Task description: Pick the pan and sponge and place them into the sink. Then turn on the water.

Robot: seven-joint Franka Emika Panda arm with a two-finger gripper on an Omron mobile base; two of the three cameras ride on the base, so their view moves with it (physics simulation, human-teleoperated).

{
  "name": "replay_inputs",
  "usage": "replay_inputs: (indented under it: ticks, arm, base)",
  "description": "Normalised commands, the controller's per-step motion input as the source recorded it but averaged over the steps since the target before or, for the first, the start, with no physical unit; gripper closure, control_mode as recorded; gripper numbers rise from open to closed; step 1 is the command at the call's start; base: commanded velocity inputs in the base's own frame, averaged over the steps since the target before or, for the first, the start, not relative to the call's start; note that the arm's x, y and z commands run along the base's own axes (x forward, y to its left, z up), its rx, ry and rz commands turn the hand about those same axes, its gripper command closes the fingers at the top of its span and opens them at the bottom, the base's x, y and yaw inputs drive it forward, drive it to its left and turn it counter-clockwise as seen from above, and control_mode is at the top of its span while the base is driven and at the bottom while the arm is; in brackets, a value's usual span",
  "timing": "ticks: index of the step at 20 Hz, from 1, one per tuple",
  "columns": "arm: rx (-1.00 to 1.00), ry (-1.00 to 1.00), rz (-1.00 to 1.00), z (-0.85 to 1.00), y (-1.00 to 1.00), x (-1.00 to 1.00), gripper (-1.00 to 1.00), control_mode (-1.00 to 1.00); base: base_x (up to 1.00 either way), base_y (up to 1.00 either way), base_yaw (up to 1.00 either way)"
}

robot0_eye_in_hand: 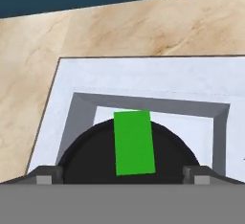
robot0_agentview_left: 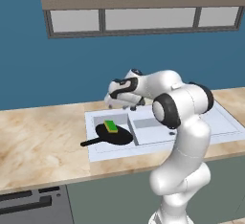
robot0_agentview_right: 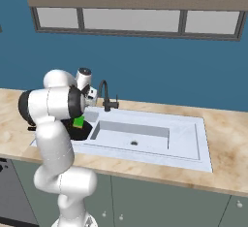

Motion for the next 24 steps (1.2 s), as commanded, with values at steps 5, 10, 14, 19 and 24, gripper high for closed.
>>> replay_inputs:
  ticks: [5, 10, 14, 19, 24]
  arm:
    - [0.0, -0.11, -0.01, 0.45, 0.0, -0.41, -1.0, -1.0]
    - [0.0, -0.12, -0.03, 0.52, -0.07, -0.61, -1.0, -1.0]
    - [0.0, -0.1, -0.05, 0.62, -0.2, -0.43, -1.0, -1.0]
    - [0.0, -0.1, -0.05, 0.54, -0.36, -0.28, -1.0, -1.0]
    - [0.0, -0.1, -0.02, 0.31, -0.51, -0.17, -1.0, -1.0]
  base:
    - [0.0, 0.0, 0.0]
    - [0.0, 0.0, 0.0]
    - [0.0, 0.0, 0.0]
    - [0.0, 0.0, 0.0]
    - [0.0, 0.0, 0.0]
